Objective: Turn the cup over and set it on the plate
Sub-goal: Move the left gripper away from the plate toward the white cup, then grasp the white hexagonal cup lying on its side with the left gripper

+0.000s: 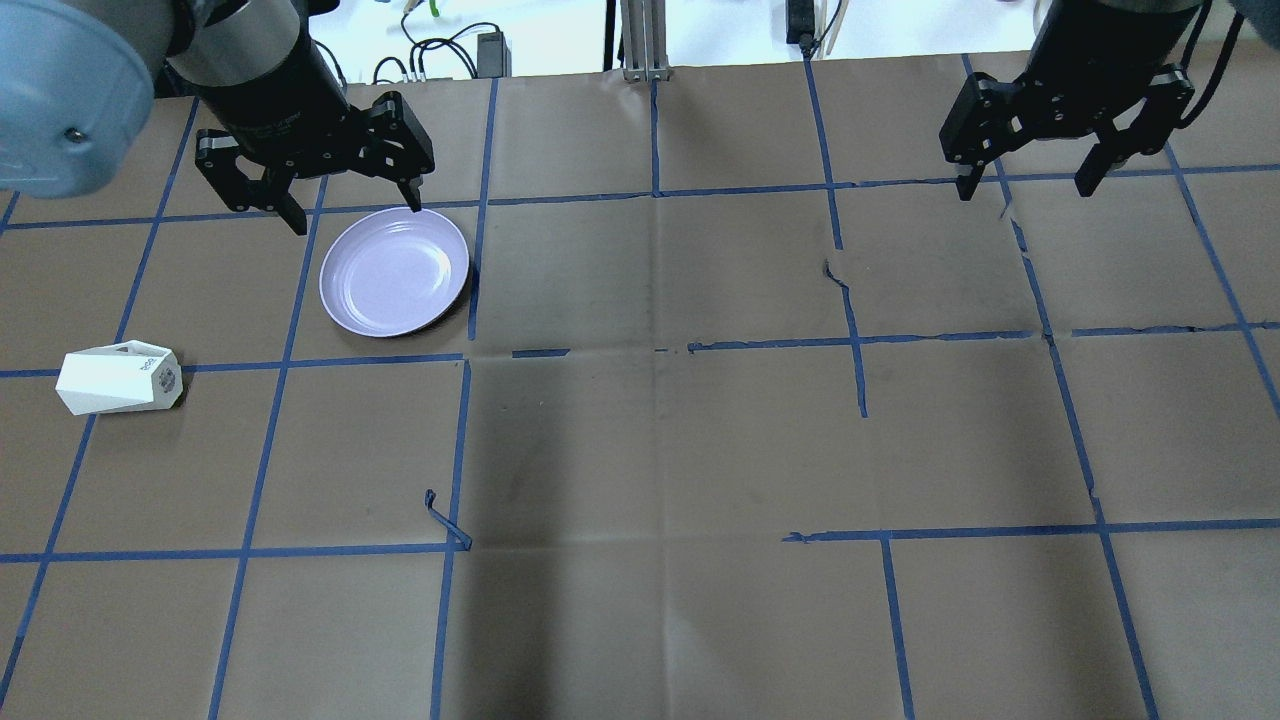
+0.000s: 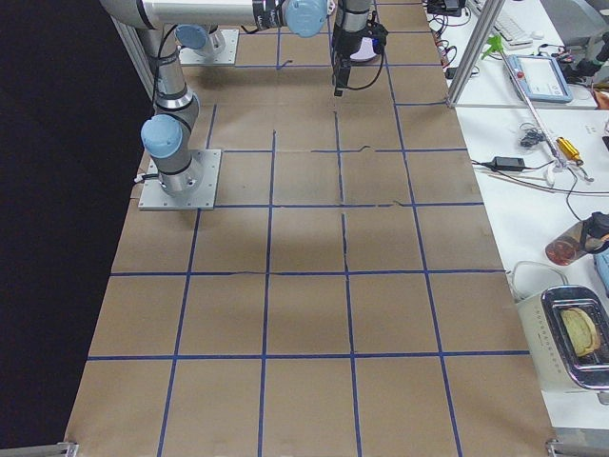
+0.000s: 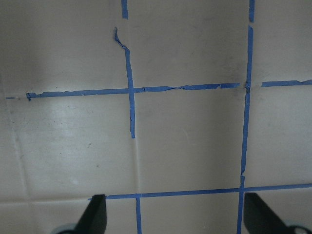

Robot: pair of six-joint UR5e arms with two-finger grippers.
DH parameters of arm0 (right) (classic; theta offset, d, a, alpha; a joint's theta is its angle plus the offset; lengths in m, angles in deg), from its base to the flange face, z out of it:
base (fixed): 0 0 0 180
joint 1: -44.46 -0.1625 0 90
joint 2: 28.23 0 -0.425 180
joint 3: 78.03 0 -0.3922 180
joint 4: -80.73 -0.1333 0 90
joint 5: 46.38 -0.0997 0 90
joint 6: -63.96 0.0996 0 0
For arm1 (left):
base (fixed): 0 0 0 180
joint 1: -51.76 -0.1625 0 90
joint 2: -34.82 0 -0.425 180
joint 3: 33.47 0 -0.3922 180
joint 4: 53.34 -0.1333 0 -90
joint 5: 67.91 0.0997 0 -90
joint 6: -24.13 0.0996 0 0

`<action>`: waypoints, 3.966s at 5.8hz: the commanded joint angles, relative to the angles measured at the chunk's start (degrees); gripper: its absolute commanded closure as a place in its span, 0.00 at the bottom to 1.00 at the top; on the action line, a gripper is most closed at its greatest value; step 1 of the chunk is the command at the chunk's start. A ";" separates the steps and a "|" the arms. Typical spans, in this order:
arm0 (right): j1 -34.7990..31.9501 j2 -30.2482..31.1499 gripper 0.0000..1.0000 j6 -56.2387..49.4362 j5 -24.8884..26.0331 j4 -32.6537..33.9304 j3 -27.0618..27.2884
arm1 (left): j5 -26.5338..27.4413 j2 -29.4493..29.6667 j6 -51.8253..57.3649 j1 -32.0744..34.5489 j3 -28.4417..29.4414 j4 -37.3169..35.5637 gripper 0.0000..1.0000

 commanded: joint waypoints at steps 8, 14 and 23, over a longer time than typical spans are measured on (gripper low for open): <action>0.00 0.00 0.00 0.00 0.00 0.00 0.00 | -3.52 2.89 52.27 -36.65 0.25 -0.09 0.01; 0.00 0.00 0.00 0.00 0.00 0.00 0.00 | -11.63 21.87 81.40 -58.78 11.59 2.49 0.01; 0.00 0.00 0.00 0.00 0.00 0.00 0.00 | -40.43 43.60 89.48 -62.92 11.68 30.93 0.01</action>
